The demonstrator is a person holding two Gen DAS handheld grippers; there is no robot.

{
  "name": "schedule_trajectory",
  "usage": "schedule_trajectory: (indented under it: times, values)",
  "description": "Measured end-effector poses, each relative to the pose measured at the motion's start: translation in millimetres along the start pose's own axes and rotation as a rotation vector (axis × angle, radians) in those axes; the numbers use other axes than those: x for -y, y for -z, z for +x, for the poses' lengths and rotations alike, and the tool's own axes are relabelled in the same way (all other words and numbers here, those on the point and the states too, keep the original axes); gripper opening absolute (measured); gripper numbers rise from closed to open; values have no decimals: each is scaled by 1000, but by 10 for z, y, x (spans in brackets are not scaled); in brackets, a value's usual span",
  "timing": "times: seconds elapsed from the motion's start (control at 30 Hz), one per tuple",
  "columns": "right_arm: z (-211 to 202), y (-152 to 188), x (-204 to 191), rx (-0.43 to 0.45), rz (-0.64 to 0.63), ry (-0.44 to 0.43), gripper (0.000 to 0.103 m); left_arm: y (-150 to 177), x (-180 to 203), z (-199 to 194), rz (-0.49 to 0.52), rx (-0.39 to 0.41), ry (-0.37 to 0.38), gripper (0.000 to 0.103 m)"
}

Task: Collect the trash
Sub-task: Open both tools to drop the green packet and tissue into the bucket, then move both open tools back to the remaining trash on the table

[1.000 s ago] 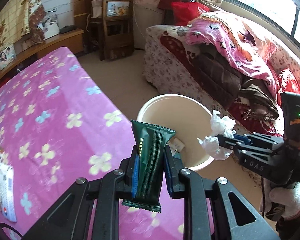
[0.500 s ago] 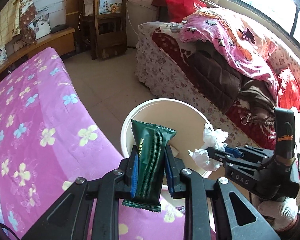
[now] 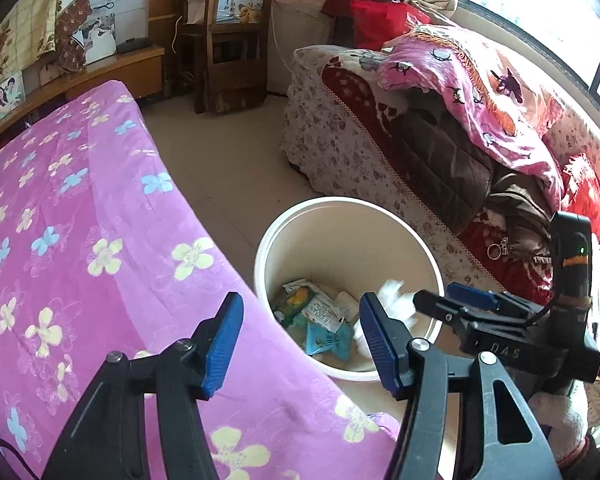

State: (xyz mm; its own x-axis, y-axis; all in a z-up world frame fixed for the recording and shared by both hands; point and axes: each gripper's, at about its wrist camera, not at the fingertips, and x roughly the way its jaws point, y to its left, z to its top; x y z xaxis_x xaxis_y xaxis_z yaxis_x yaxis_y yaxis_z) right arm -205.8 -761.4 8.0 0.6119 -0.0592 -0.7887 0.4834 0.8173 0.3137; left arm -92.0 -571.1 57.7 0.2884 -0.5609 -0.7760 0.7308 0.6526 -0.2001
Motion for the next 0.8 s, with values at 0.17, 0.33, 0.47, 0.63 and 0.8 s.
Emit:
schedule_trajectory:
  times: [0.17,0.33,0.47,0.63,0.8]
  values:
    - [-18,9,-28,-1,3,-6,77,43,-29,-43,2,7,-17,61]
    - [-58,67,-119,-8,-27,7,77,84,-40,-93,11,16,-41,61]
    - [-116,116,-224,4,-61,44,77,121,-65,-170,15,27,-59,61]
    - [-233,160,-399,36,-93,76,77,163,-129,-283,1,43,-79,61]
    - [-365,177,-567,70,-118,95,77,210,-246,-430,-31,63,-86,61]
